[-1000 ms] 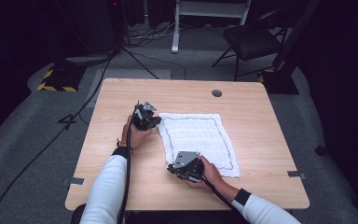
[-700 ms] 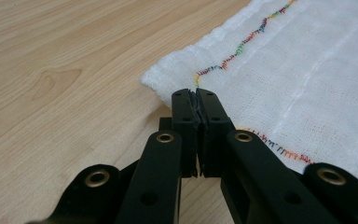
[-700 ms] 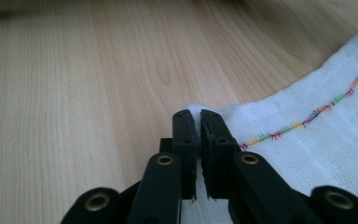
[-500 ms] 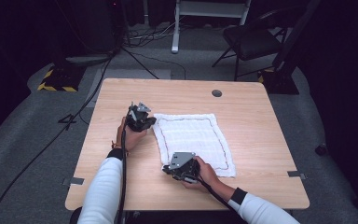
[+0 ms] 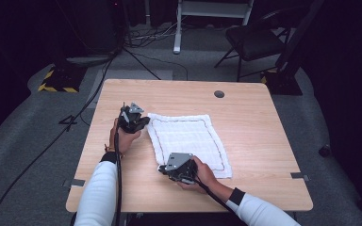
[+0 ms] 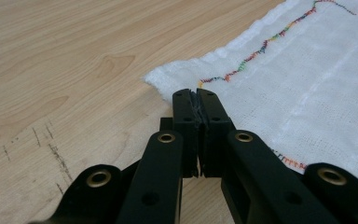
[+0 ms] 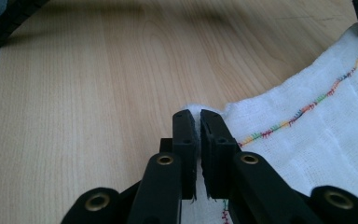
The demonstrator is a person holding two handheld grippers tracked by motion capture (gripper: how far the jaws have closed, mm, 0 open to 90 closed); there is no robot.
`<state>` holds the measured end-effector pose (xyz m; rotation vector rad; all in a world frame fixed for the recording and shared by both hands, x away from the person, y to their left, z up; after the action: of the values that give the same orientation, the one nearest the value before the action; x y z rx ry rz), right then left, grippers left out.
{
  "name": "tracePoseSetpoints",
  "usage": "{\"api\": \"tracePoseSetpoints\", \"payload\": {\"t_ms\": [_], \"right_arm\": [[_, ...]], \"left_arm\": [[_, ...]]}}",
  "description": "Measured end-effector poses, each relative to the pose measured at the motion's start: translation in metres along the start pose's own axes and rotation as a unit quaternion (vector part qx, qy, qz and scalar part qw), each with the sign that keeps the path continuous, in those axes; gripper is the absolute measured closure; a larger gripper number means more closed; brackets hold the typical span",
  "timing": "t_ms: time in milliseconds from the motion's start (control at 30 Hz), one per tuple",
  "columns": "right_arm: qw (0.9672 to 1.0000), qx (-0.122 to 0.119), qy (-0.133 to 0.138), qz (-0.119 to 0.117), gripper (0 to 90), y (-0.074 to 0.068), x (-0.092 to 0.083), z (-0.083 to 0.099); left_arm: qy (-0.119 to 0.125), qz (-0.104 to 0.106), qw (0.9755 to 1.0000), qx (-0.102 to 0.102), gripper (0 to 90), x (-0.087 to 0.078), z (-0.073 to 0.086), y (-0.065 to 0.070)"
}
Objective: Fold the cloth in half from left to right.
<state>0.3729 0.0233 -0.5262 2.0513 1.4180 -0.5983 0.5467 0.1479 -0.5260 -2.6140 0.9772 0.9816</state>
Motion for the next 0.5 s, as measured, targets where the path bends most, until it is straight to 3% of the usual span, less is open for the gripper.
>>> {"api": "tracePoseSetpoints", "payload": {"t_ms": [267,500], "right_arm": [[0.9998,0.009,0.010,0.014,85.2,0.007,-0.011,-0.002],[0.9989,0.028,0.019,0.032,85.3,0.017,-0.032,0.006]], "left_arm": [[0.027,0.002,0.9996,-0.004,87.4,0.001,-0.018,0.004],[0.032,0.010,0.9993,0.014,87.4,0.014,-0.041,0.024]]}}
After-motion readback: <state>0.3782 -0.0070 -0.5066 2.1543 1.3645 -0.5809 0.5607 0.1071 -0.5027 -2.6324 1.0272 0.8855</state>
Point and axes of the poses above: each handheld gripper's, and its own axes: x roughly forward along the jaws, z roughly out of its underside, y roughly to its right, the point moved 9 cm from there along x, roughly forward along the jaws, and after that the axes turned 3 degrees about z, right-handed, at the moved point
